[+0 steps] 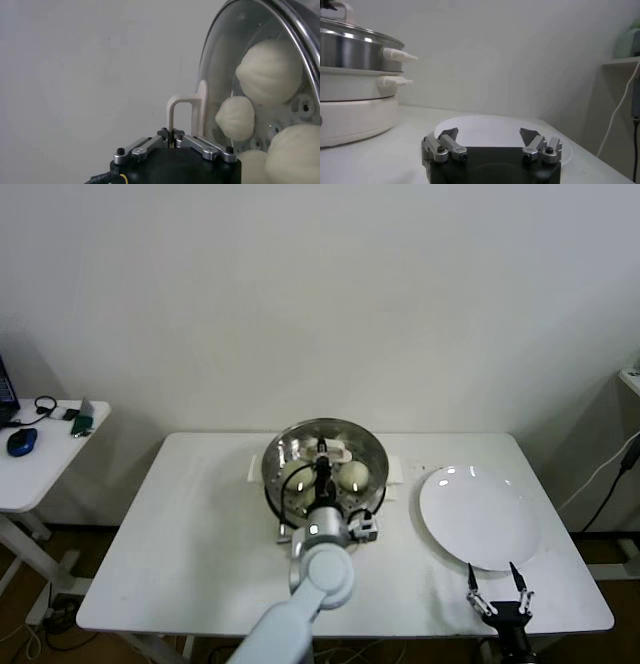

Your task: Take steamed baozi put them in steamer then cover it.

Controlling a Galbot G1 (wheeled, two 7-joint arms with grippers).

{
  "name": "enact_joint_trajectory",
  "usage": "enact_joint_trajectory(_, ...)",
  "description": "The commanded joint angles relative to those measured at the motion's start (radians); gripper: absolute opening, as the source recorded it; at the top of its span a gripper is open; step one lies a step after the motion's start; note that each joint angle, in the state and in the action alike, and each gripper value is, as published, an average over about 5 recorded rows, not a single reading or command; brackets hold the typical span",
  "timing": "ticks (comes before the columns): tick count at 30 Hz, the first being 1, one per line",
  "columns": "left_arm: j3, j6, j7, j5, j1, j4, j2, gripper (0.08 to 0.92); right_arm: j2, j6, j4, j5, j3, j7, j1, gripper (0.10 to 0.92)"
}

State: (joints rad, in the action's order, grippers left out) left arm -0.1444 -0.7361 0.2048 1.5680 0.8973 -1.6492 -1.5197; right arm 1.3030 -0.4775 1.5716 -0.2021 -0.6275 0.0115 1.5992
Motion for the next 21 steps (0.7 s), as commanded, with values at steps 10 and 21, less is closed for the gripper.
enact_joint_trajectory(10, -0.018, -0.049, 0.009, -0.017, -0.009, -0.019, 0.017, 0.142, -0.001, 0.007, 0.005, -0.002, -0.001, -0.003, 0.001, 0.823)
enact_joint_trajectory(21, -0.074, -0.049, 0.070, -0.229, -0.012, -0.224, 0.156, 0.416, -0.025, 0.059, 0.030, -0.046, 0.009, -0.005, -0.009, 0.823)
